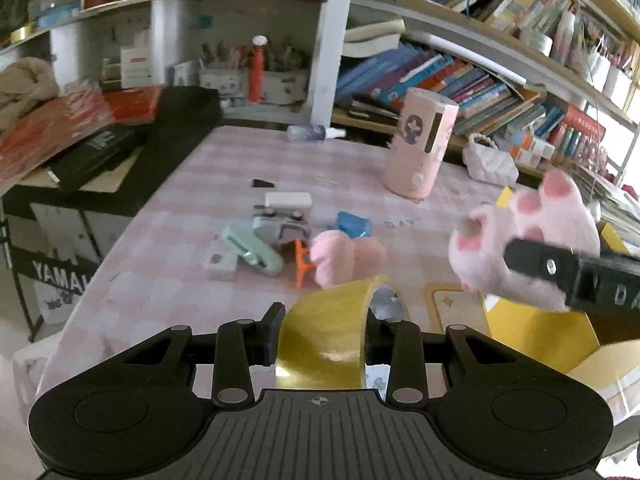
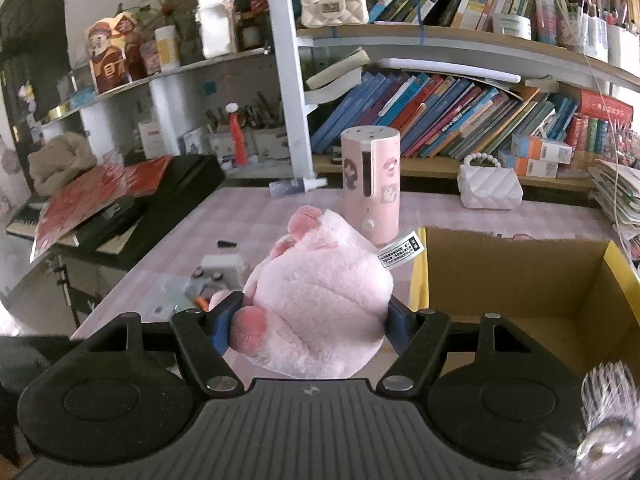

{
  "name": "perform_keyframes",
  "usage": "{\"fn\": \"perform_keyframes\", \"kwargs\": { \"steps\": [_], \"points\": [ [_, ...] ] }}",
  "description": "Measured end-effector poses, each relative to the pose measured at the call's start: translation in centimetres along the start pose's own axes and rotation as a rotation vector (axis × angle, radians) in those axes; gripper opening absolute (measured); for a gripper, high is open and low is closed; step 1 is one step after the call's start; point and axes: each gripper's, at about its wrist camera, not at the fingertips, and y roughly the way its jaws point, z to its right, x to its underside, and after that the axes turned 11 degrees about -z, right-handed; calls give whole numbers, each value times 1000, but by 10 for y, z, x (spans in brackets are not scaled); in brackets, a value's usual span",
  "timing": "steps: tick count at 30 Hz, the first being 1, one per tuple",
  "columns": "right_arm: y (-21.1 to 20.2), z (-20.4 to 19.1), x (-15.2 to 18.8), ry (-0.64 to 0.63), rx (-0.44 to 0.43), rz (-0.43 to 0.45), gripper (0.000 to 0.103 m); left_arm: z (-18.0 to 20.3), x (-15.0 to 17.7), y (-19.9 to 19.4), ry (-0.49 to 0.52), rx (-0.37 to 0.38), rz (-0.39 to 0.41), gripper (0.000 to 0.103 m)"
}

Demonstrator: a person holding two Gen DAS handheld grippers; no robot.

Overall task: Organize objects
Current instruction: 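Grasp the pink plush pig with the right tool while the left tool grasps the yellow tape, then carry the pig and tape roll over the yellow box with both tools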

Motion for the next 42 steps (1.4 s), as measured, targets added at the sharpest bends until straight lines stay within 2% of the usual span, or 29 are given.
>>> {"fn": "perform_keyframes", "kwargs": {
  "steps": [5,15,24,33,42],
  "points": [
    [-17,-5,23,43,19,-24,69,-8,21,-18,5,18,-1,35],
    [-59,-23,82,122,46,-70,69,-5,69,-62,83,72,16,35],
    [-101,-15,137,274,138,-94,69,20,99,-78,201,168,-16,35],
    [-139,5,170,402,236,-80,69,49,110,-86,308,253,-6,35],
    [-157,30,180,475,298,-55,69,86,105,-79,395,304,3,35]
  ]
}}
